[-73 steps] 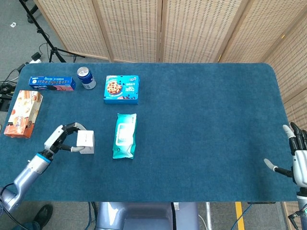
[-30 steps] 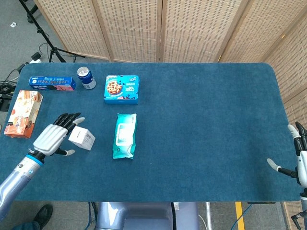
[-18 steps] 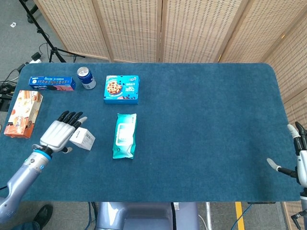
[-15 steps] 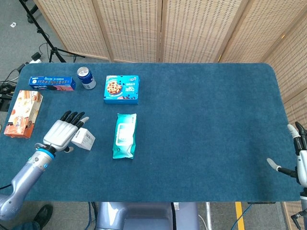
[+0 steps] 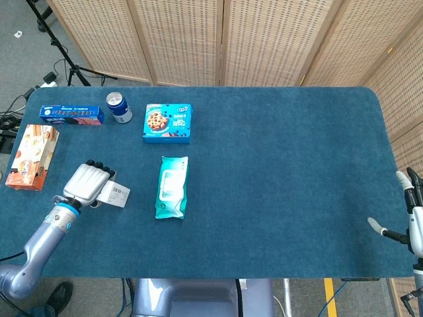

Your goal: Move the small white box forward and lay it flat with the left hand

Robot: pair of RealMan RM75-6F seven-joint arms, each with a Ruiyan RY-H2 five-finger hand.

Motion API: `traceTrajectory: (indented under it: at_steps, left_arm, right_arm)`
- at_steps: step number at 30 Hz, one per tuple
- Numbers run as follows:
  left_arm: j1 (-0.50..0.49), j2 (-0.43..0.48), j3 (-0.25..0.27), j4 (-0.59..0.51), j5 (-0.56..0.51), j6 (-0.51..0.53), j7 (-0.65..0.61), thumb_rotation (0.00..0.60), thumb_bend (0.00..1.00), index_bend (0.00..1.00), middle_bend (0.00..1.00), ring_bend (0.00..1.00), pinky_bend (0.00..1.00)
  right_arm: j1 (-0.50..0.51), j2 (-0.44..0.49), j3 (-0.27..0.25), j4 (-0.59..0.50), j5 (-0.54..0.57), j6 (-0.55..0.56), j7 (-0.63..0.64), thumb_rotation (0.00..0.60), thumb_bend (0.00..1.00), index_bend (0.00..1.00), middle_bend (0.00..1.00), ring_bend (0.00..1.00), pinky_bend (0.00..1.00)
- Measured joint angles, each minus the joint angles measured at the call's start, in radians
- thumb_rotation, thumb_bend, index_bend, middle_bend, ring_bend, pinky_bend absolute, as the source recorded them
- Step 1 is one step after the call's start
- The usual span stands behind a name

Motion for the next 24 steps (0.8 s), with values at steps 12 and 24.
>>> traceTrajectory:
  at_steps: [12,24]
  left_arm:
    - [0.078,0.017,-0.03,0.023,0.116,0.023,-0.378,0.6,0.13,0.53,0.51,0.33,0.33]
    - [0.189,-0.137,-0.001,0.412,0.501,0.162,-1.456,0.6,0.18,0.56,0.54,0.33,0.33]
  right_arm:
    - [-0.003,0.002,-0.002,-0.004,-0.009,0.007,0.002,0.6,0.0,0.0,0.0,0.0,0.0]
    - [-0.004,0.0,-0.004,-0.009,-0.015,0.013,-0.005,0.6,0.0,0.0,0.0,0.0,0.0]
